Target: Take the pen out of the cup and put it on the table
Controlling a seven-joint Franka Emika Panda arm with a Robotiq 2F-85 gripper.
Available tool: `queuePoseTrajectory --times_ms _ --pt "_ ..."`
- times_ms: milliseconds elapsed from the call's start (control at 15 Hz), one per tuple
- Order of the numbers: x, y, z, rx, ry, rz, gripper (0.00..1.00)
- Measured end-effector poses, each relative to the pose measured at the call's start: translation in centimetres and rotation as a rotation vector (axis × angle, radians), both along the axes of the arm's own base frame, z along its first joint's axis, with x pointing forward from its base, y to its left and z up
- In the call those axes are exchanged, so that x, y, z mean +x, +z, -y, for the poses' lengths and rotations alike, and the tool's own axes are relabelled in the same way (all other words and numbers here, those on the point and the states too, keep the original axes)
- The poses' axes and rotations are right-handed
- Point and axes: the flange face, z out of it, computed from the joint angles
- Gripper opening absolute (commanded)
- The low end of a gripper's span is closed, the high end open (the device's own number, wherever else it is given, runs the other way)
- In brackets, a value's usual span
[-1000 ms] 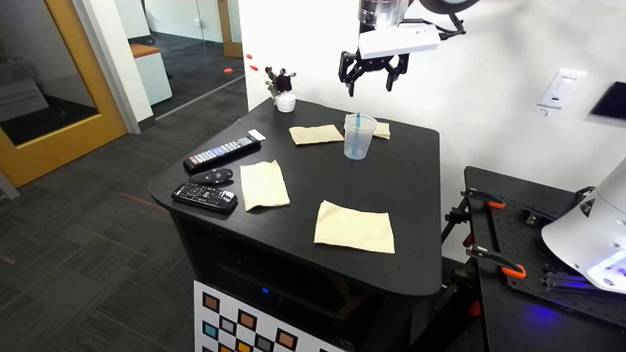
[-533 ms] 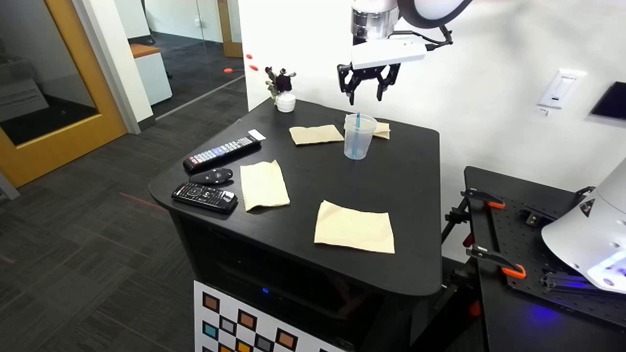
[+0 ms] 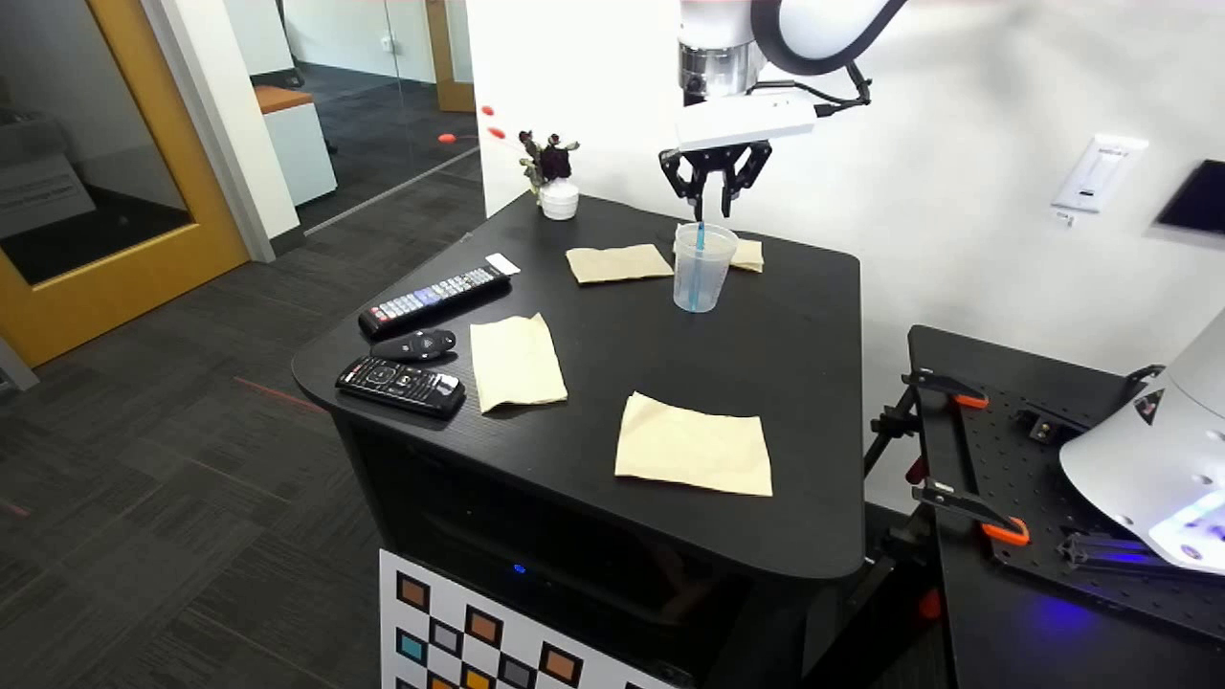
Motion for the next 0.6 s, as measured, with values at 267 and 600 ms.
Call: queuePoseTrajectory --times_ms 267,600 --pt "0.0 -1.1 0.5 0.012 -0.022 -0.016 0.32" --pt "0.3 -2.0 1.2 0.022 -0.045 -0.026 0.3"
